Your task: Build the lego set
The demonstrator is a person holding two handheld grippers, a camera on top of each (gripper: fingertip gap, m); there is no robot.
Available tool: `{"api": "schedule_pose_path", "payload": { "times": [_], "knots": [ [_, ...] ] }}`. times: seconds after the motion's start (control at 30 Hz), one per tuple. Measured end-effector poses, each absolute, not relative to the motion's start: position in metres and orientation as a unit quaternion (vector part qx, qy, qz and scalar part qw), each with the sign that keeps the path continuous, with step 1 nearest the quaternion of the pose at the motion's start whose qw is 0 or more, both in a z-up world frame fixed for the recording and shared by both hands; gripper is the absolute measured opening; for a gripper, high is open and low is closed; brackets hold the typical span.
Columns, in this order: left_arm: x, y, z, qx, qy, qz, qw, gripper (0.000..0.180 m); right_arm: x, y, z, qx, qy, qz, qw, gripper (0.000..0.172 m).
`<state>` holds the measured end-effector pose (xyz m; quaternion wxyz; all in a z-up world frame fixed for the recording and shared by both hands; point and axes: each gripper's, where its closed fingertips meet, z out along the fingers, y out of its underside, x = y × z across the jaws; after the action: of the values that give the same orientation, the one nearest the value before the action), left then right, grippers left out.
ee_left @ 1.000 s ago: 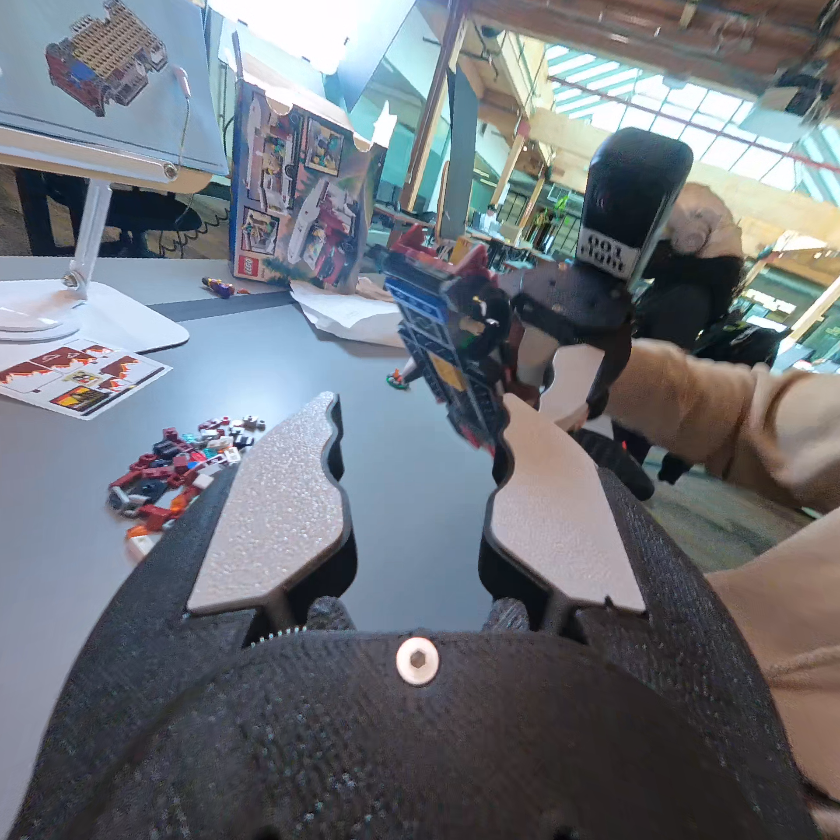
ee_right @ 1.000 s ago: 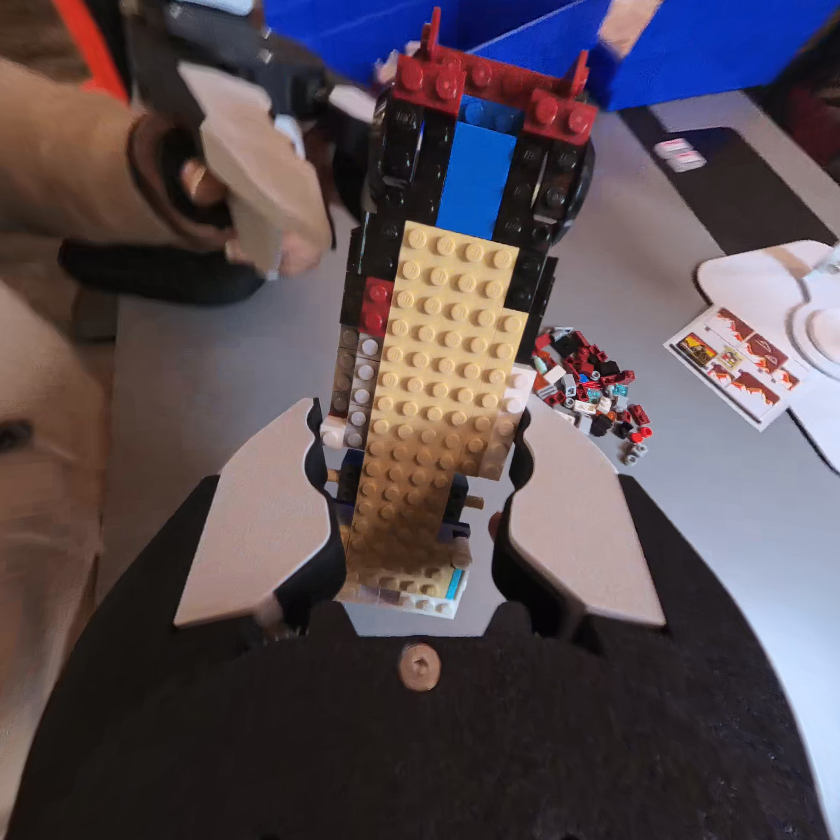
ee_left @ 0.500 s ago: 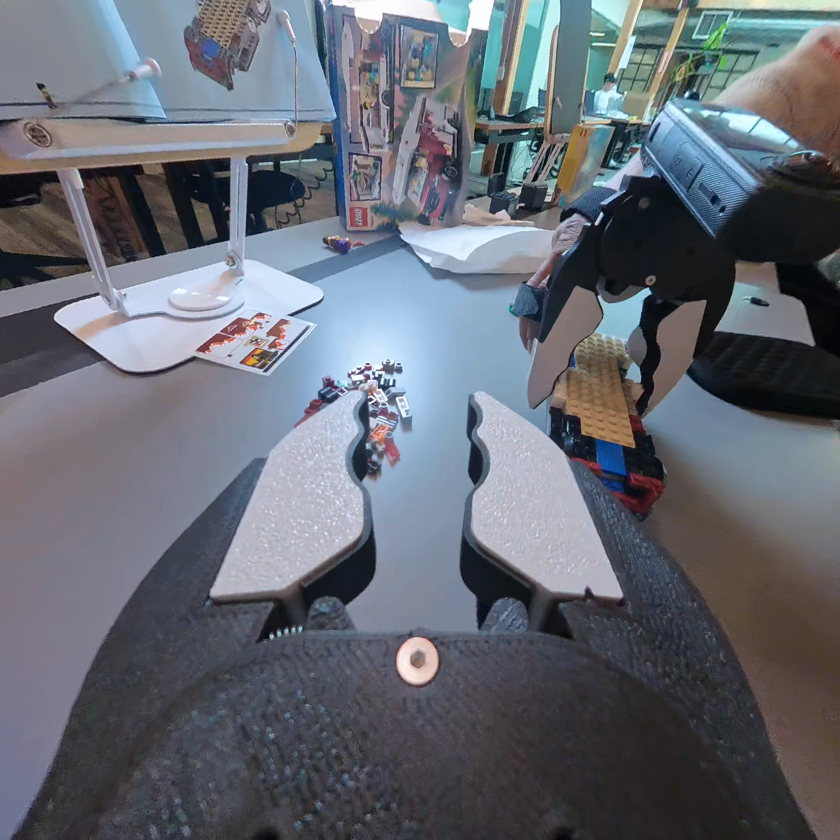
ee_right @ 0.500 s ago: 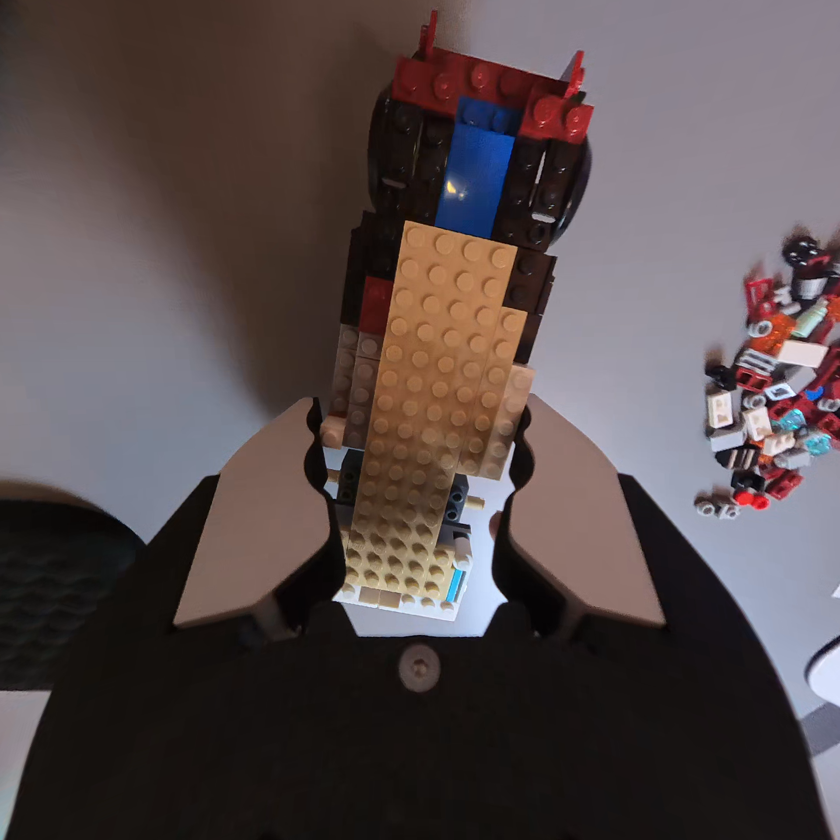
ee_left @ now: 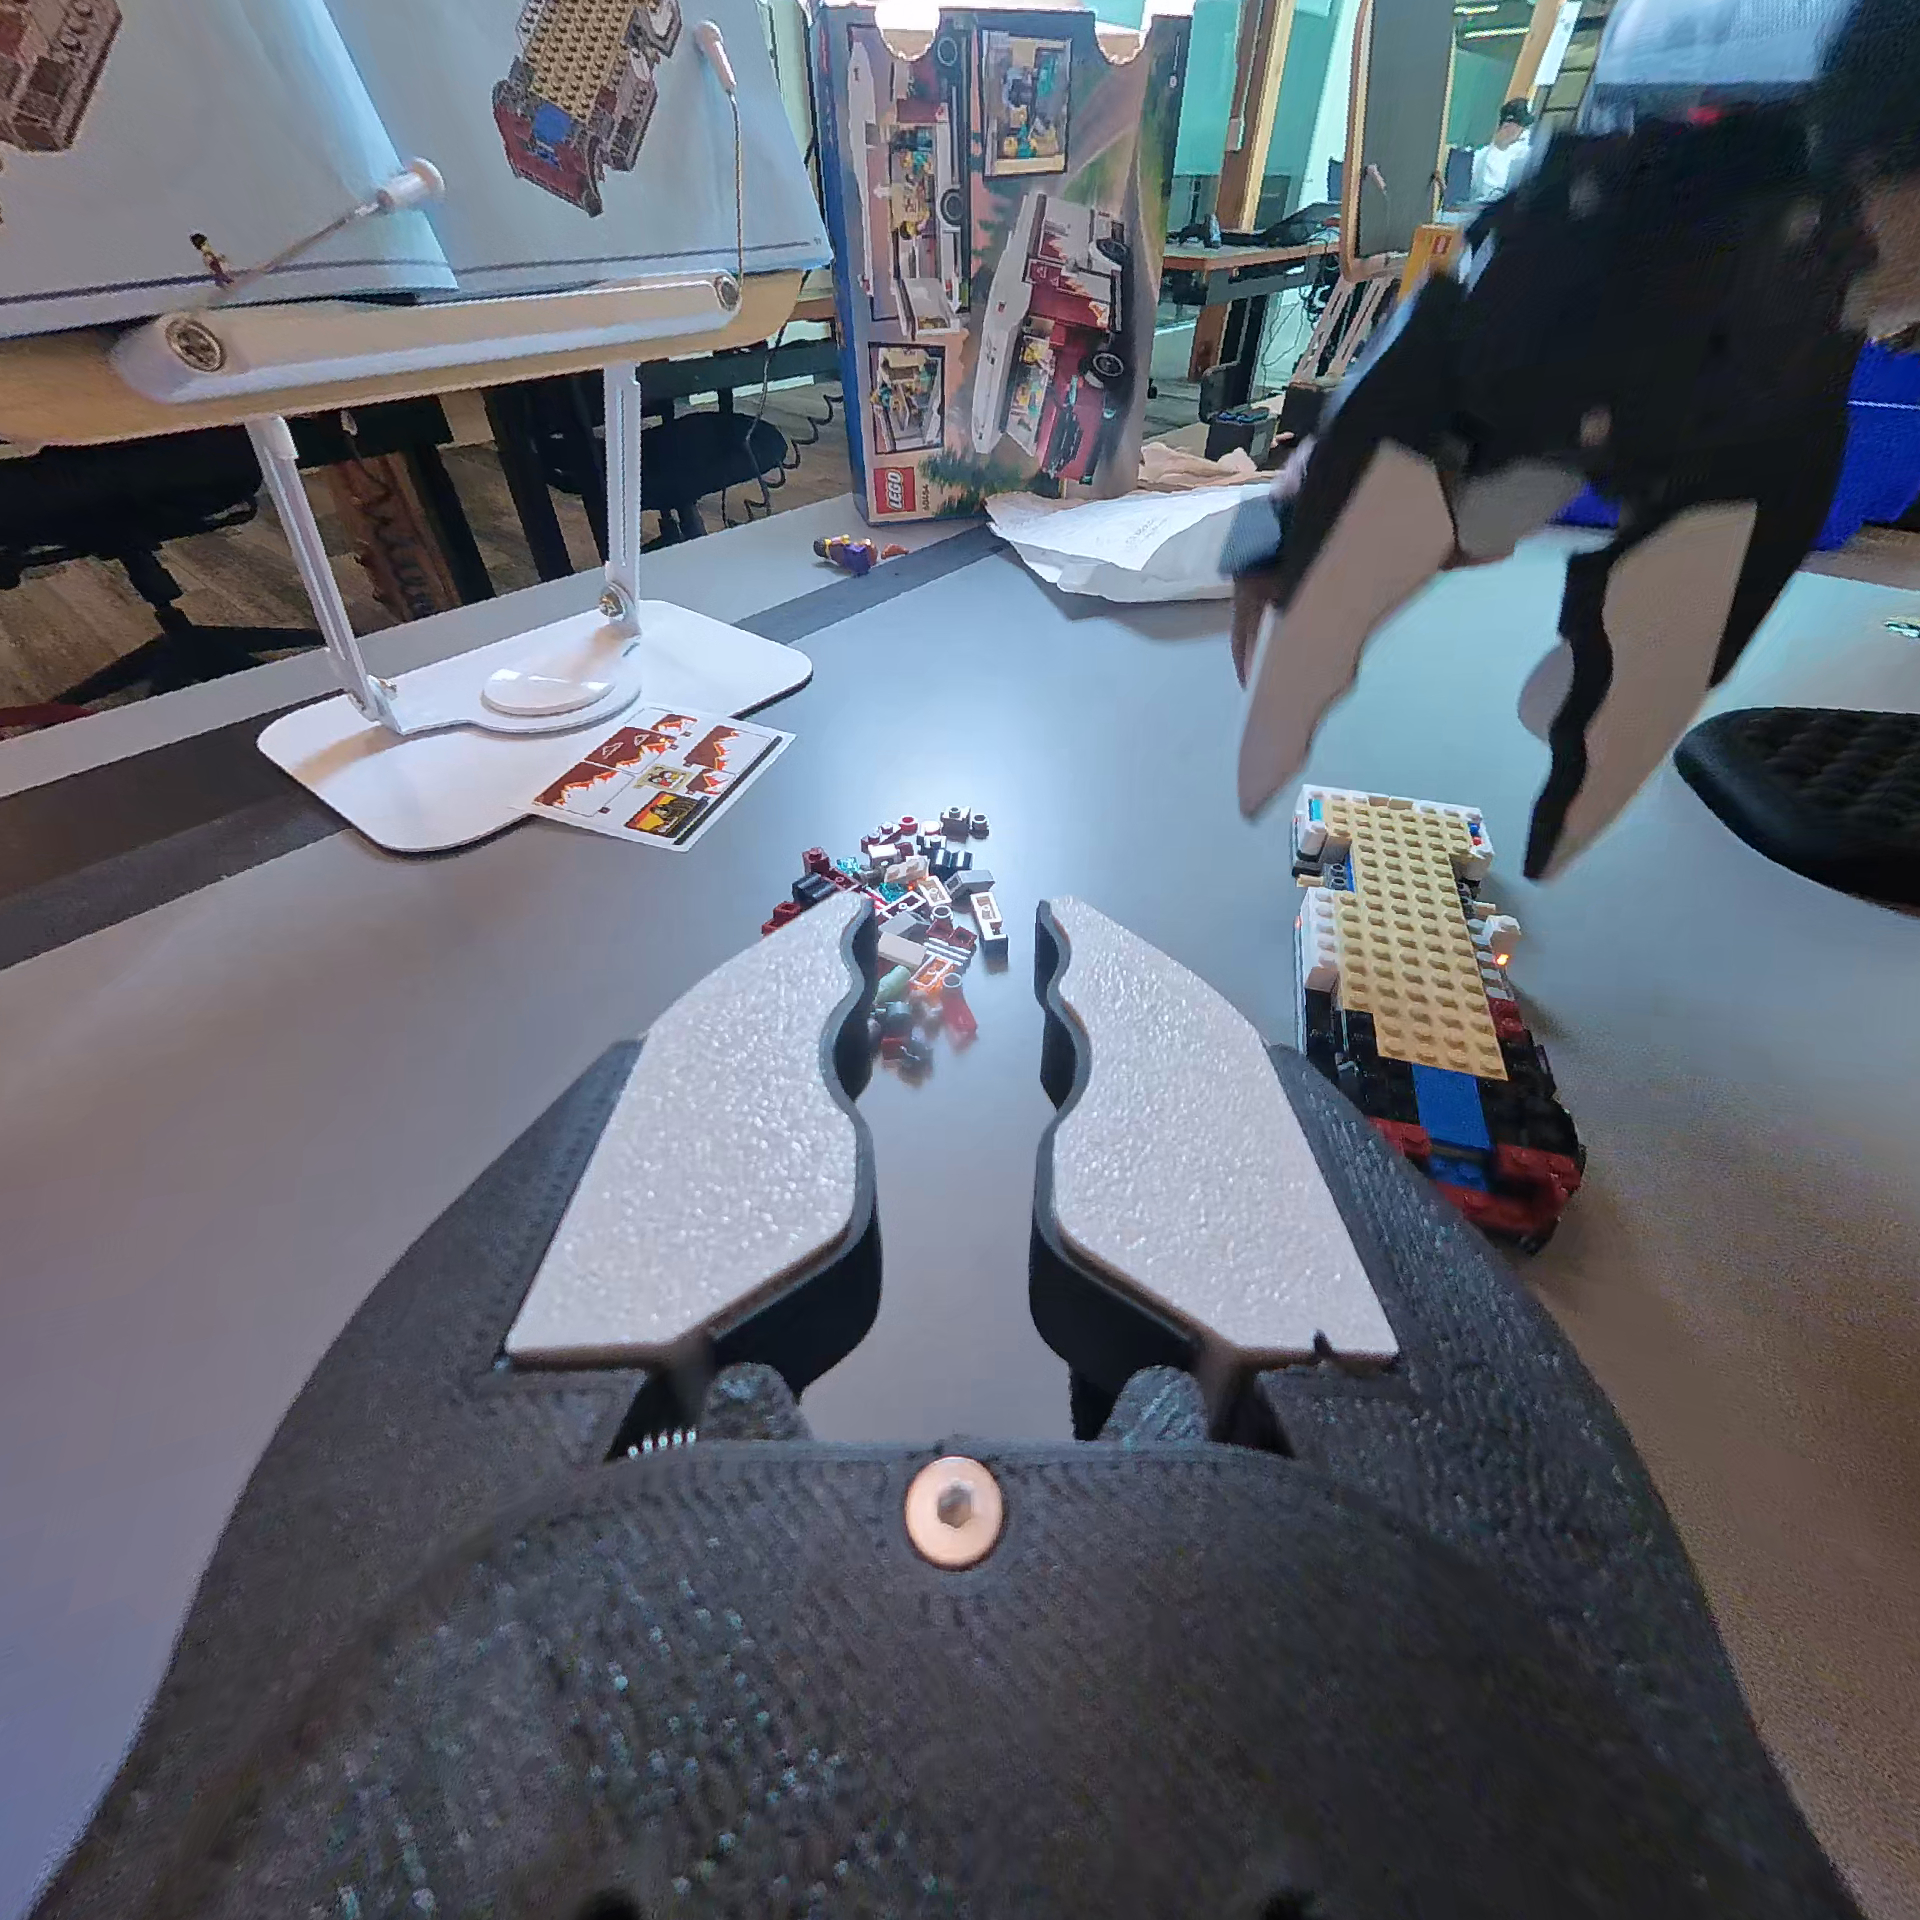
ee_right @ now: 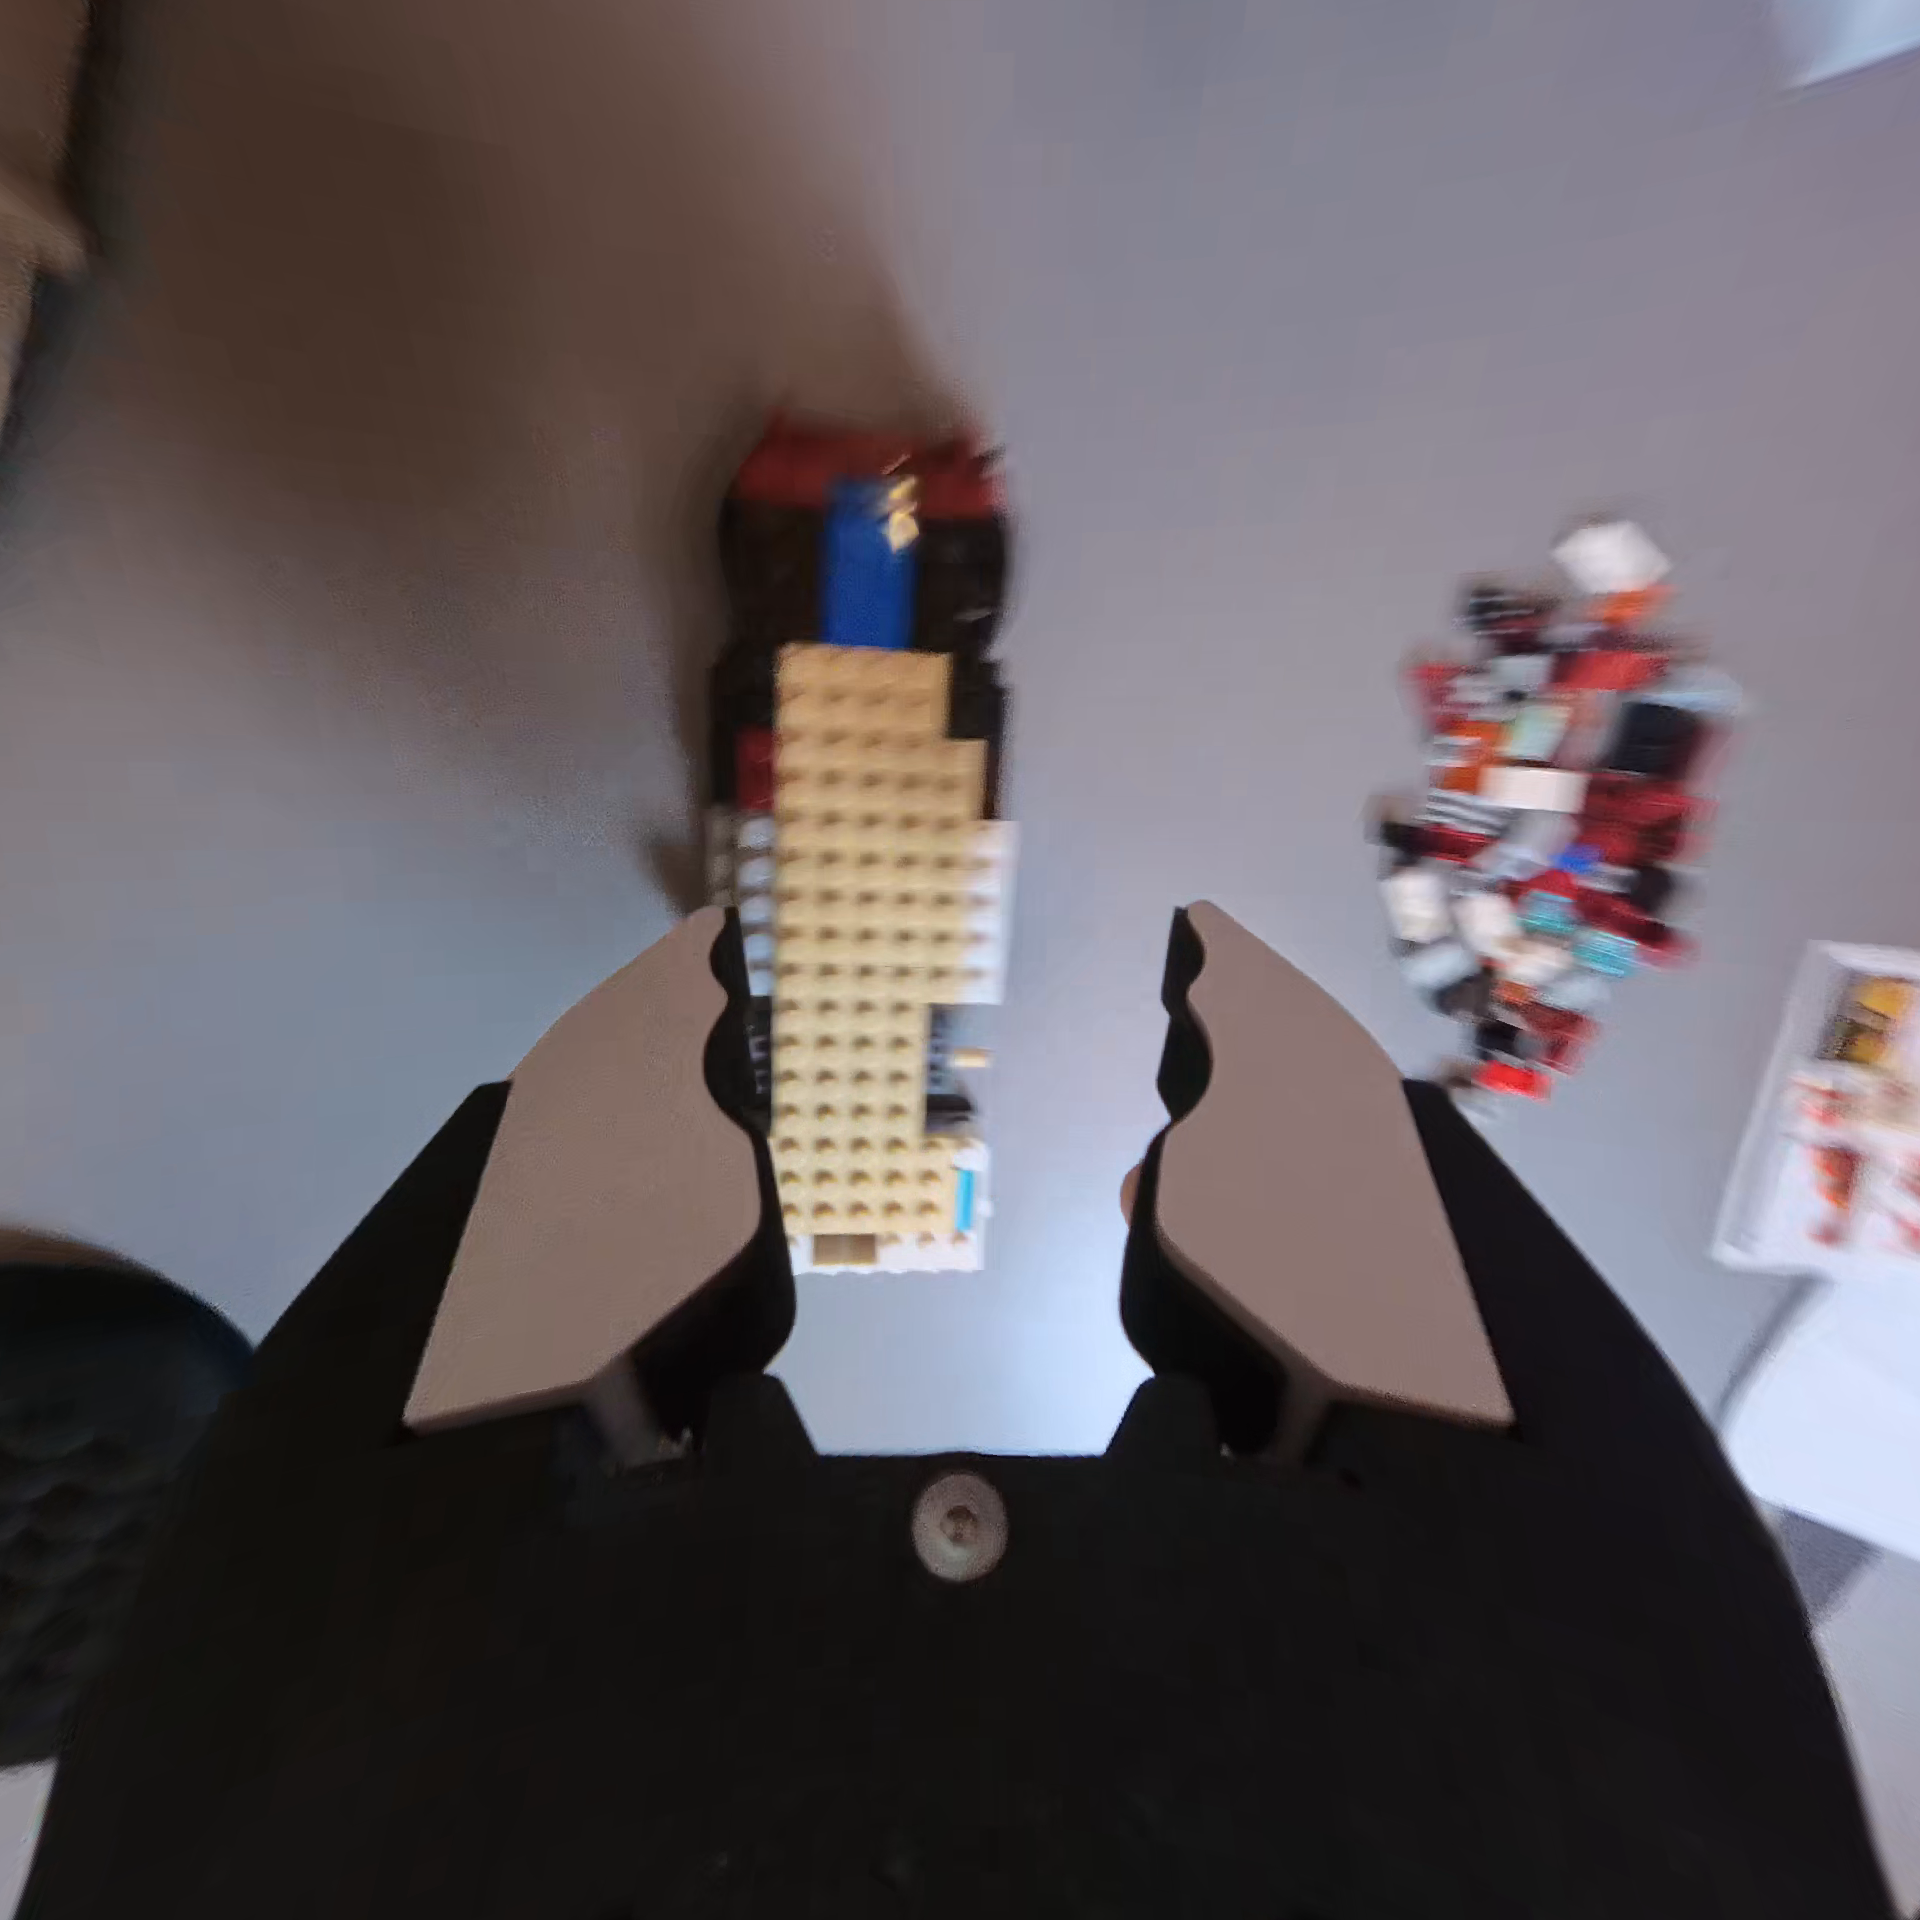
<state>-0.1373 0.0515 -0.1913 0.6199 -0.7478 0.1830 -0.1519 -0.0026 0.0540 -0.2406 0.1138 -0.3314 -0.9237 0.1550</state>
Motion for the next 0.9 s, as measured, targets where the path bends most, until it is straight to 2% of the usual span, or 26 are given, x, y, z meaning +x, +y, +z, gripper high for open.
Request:
{"api": "schedule_pose_path", "payload": {
  "times": [0.1, 0.23, 0.3, 0.33, 0.43, 0.6, 0.73, 0.9],
  "knots": [
    [-0.138, 0.051, -0.188, -0.744, 0.178, -0.153, 0.625, 0.027, -0.043, 0.113, -0.167, -0.411, -0.847, 0.191, 0.278, 0.064],
    [-0.137, 0.051, -0.188, -0.743, 0.172, -0.155, 0.628, 0.020, -0.057, 0.252, -0.078, -0.504, -0.680, 0.153, 0.511, 0.024],
    [-0.137, 0.051, -0.189, -0.745, 0.171, -0.154, 0.626, 0.017, -0.055, 0.308, -0.055, -0.519, -0.617, 0.123, 0.579, 0.000],
    [-0.137, 0.051, -0.190, -0.746, 0.172, -0.153, 0.624, 0.016, -0.058, 0.327, -0.047, -0.528, -0.592, 0.119, 0.597, 0.000],
    [-0.138, 0.052, -0.193, -0.750, 0.170, -0.149, 0.622, 0.014, -0.073, 0.365, -0.040, -0.543, -0.558, 0.088, 0.622, 0.000],
    [-0.142, 0.051, -0.190, -0.748, 0.165, -0.145, 0.626, 0.012, -0.067, 0.408, -0.074, -0.587, -0.544, 0.003, 0.600, 0.000],
    [-0.143, 0.052, -0.190, -0.748, 0.161, -0.152, 0.626, 0.011, -0.048, 0.412, -0.098, -0.608, -0.527, 0.010, 0.594, 0.000],
    [-0.140, 0.055, -0.197, -0.755, 0.166, -0.151, 0.616, 0.012, -0.036, 0.401, -0.141, -0.640, -0.545, 0.039, 0.540, 0.004]
  ]
}}
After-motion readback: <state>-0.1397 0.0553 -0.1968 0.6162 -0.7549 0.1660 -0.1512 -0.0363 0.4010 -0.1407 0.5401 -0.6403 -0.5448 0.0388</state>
